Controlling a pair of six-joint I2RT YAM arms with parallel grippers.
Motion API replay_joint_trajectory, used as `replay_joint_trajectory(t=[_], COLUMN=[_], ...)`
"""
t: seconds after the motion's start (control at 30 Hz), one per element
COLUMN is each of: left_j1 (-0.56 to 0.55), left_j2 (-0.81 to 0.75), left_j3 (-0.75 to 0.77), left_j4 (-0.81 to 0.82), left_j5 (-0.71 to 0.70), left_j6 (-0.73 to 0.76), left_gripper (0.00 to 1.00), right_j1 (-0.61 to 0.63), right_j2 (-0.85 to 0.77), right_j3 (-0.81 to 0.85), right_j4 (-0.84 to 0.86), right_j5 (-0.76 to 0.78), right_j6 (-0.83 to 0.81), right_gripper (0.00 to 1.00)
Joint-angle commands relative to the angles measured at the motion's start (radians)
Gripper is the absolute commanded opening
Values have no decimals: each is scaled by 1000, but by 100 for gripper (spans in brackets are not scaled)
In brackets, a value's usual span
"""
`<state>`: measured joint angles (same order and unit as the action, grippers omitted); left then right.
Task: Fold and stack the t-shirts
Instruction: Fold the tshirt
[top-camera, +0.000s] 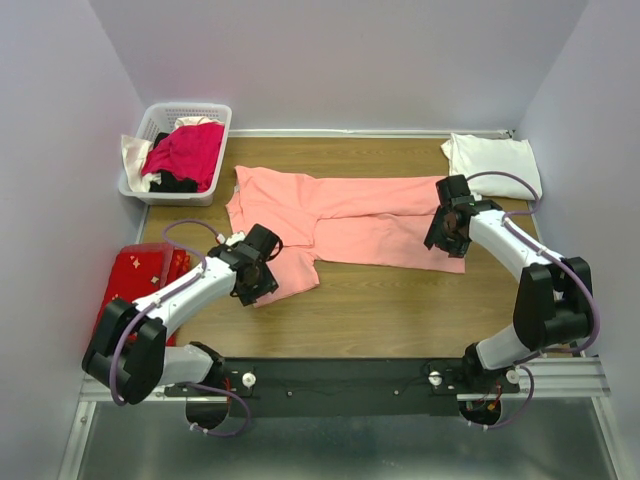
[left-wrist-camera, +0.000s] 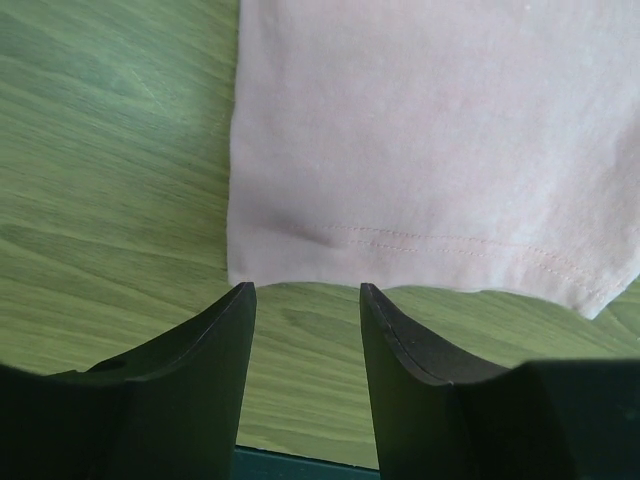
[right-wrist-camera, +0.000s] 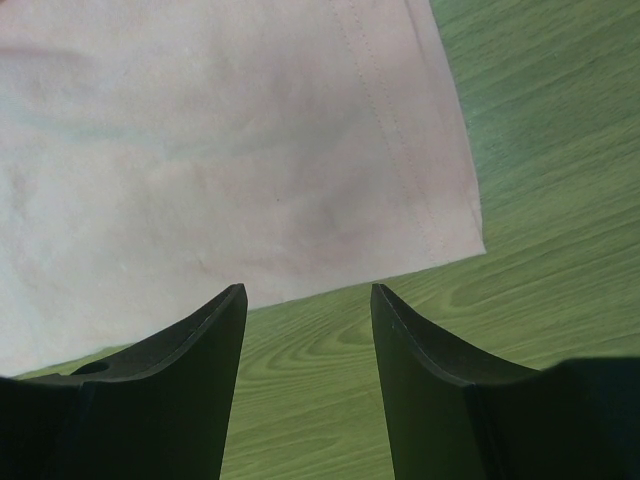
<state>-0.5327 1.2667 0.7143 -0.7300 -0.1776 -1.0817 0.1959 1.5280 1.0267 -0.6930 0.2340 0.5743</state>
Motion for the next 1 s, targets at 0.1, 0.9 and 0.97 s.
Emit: replay_joint_trajectory(t=[0.1, 0.9, 0.97], left_j1=[-10, -12, -12], left_j2=[-18, 171, 177], left_j3=[43, 39, 34], left_j4=[-111, -9, 0], left_j5=[-118, -86, -83], left_j6=[-57, 8, 11], left_gripper=[55, 47, 35], right_j1=[-6, -6, -9], right_j2=[23, 14, 11], right_j3=[16, 18, 16], right_j4=[4, 4, 4], right_j5=[-16, -13, -10], right_j6=[-13, -11, -10], right_gripper=[61, 61, 61])
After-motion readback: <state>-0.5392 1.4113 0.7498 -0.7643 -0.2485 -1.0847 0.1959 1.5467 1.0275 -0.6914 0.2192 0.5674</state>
